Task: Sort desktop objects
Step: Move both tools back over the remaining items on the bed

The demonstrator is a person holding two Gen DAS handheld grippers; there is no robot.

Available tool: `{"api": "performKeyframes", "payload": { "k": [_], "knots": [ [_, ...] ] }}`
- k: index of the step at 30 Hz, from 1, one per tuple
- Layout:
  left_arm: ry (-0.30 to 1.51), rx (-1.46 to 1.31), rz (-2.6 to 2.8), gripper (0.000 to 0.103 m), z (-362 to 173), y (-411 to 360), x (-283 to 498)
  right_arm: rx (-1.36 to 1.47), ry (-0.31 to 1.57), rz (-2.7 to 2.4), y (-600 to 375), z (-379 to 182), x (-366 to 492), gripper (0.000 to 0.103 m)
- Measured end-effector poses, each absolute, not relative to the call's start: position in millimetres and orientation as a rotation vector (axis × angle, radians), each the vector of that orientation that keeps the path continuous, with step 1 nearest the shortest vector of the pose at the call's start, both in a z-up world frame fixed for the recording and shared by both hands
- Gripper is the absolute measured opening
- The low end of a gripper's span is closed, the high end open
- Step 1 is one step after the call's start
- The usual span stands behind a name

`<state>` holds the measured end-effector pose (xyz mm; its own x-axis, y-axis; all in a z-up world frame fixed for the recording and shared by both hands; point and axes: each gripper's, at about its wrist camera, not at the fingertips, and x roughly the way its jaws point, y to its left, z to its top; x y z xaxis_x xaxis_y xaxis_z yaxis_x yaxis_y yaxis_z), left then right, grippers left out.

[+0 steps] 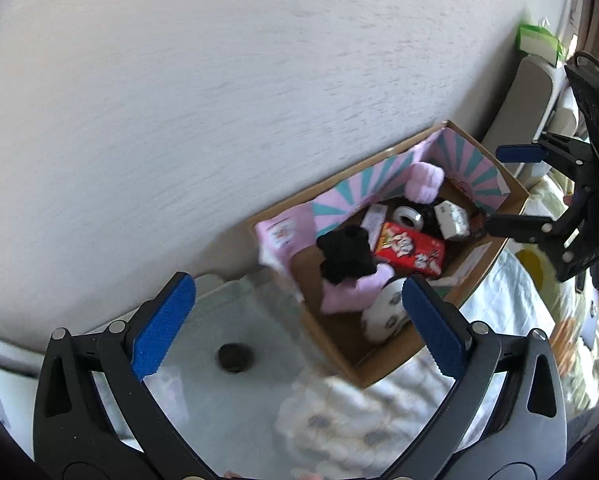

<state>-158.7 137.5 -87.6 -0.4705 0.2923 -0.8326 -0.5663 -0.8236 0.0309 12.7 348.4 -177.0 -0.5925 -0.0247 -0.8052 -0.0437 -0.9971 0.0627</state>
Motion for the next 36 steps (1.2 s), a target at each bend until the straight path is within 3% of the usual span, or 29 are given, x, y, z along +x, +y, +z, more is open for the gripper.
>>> {"api": "performKeyframes", "payload": {
  "k": [6, 11, 18, 26, 36],
  "knots": [
    [0.355, -1.271, 2.322, 0.103, -92.7, 97.0, -140.8, -1.398, 0.243, 2.866, 326.0, -170.4, 12.5, 0.103],
    [0.435, -1.277, 2.441, 0.103, -84.4, 63.9, -118.5, -1.504, 0.169, 2.883, 290.5, -158.0, 5.6, 0.103],
    [0.493, -1.253, 2.546, 0.103, -70.6, 5.6, -86.0, -1.435, 0.073, 3.056, 239.8, -132.7, -1.1, 0.103],
    [0.47, -1.363, 2.641, 0.103, -82.4, -61.9, -70.0, -1.462, -0.321, 3.175, 170.5, -128.2, -32.4, 0.103],
    [0.624, -1.449, 2.634, 0.103, -142.1, -88.3, -68.8, -1.597, -0.83, 3.223, 81.9, -163.0, -83.4, 0.103]
  ]
}}
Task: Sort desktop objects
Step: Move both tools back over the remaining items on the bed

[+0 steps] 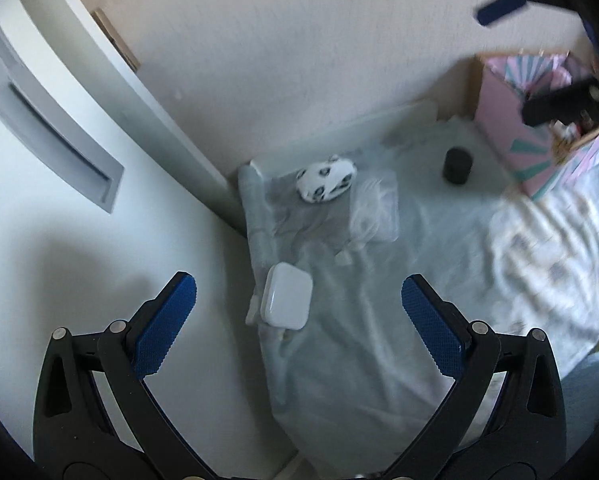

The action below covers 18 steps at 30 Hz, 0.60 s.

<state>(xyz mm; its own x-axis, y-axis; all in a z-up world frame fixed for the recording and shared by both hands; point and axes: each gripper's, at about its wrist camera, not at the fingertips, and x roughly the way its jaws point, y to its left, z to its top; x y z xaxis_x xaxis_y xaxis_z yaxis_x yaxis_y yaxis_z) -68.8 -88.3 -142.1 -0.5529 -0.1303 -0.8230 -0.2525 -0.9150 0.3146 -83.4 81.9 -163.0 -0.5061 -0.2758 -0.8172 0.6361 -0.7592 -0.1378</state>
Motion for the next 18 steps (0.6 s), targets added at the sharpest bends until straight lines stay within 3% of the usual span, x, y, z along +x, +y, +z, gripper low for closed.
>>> {"api": "performKeyframes", "payload": {
  "k": [4, 8, 18],
  "knots": [
    [0.696, -1.457, 2.623, 0.102, -168.8, -89.6, -79.5, 1.155, 0.623, -2.189, 52.4, -187.7, -113.9, 0.102],
    [0.747, -1.472, 2.6, 0.099, -191.4, -92.7, -90.1, 1.185, 0.685, -2.119, 22.4, -218.9, -143.0, 0.094],
    [0.575, -1.572, 2.539, 0.094, -227.7, -110.6, -105.0, 1.197, 0.786, -1.967, -23.9, -277.5, -187.9, 0.075]
  ]
}}
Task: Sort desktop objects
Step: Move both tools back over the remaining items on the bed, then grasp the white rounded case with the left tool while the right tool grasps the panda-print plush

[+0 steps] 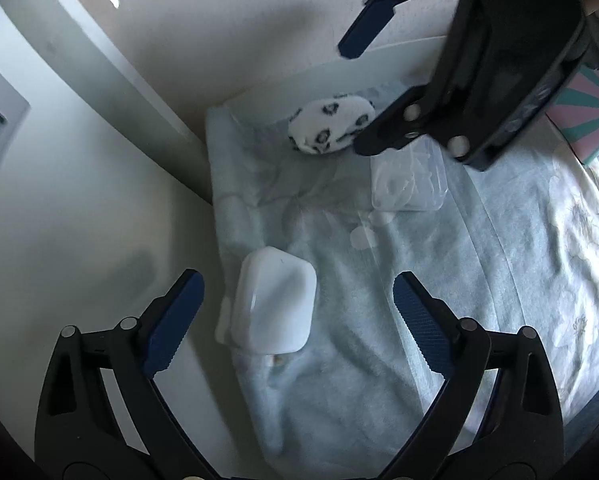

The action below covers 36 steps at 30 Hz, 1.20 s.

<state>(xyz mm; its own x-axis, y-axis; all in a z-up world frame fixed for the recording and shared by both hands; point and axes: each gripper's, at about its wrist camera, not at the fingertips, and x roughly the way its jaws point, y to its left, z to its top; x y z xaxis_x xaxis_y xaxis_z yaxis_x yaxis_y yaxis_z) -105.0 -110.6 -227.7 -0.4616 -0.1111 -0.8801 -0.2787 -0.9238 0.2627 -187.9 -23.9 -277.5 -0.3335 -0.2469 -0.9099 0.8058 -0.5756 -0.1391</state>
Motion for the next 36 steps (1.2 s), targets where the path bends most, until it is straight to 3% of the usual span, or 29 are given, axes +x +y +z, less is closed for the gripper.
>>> {"api": "performKeyframes", "payload": {
  "k": [10, 13, 17, 24, 36],
  "knots": [
    [0.505, -1.631, 2.493, 0.085, -244.0, -115.6, -104.9, 1.209, 0.855, -1.846, -47.8, -315.8, -205.7, 0.063],
    [0.535, -1.637, 2.499, 0.075, -243.5, -115.6, -102.8, 1.214, 0.85, -1.84, -47.9, -318.7, -209.5, 0.062],
    [0.625, -1.653, 2.501, 0.066, -244.2, -111.0, -97.5, 1.224, 0.837, -1.851, -43.8, -317.9, -215.5, 0.049],
    [0.713, -1.668, 2.506, 0.066, -247.9, -101.5, -85.2, 1.224, 0.832, -1.867, -39.5, -316.8, -215.8, 0.038],
    [0.826, -1.636, 2.524, 0.06, -244.1, -86.2, -64.6, 1.199, 0.868, -1.875, -41.2, -317.5, -209.1, 0.034]
  ]
}}
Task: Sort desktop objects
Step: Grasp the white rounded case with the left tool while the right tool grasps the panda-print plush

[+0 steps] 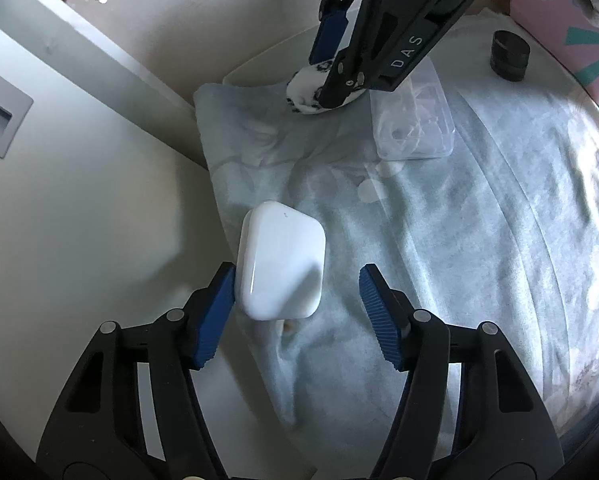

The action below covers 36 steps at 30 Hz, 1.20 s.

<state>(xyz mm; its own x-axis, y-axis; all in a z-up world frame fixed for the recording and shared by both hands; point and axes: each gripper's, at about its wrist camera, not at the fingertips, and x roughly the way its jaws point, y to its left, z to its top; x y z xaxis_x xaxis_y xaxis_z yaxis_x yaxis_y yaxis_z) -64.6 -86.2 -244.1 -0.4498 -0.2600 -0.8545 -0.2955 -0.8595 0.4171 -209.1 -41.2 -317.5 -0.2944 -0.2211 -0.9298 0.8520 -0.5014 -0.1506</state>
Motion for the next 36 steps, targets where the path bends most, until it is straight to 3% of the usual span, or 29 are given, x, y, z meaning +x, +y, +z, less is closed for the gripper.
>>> {"api": "performKeyframes", "payload": {
  "k": [4, 12, 16, 25, 29, 36],
  "knots": [
    [0.81, -1.636, 2.536, 0.059, -244.0, -84.4, -61.7, 1.195, 0.874, -1.877, -42.3, -317.8, -207.6, 0.034],
    [0.811, -1.637, 2.573, 0.036, -235.4, -84.5, -53.7, 1.166, 0.896, -1.868, -43.7, -316.2, -201.3, 0.027],
    [0.892, -1.625, 2.558, 0.036, -237.3, -74.1, -44.5, 1.158, 0.913, -1.864, -45.1, -316.5, -198.5, 0.026],
    [0.819, -1.688, 2.524, 0.035, -249.4, -68.1, -35.9, 1.151, 0.923, -1.859, -48.4, -316.8, -198.3, 0.026],
    [0.729, -1.72, 2.536, 0.019, -253.3, -74.0, -33.5, 1.155, 0.922, -1.858, -50.8, -316.3, -200.3, 0.023],
    [0.686, -1.68, 2.606, 0.012, -241.1, -75.6, -20.0, 1.163, 0.871, -1.881, -49.6, -311.5, -202.9, 0.02]
  ]
}}
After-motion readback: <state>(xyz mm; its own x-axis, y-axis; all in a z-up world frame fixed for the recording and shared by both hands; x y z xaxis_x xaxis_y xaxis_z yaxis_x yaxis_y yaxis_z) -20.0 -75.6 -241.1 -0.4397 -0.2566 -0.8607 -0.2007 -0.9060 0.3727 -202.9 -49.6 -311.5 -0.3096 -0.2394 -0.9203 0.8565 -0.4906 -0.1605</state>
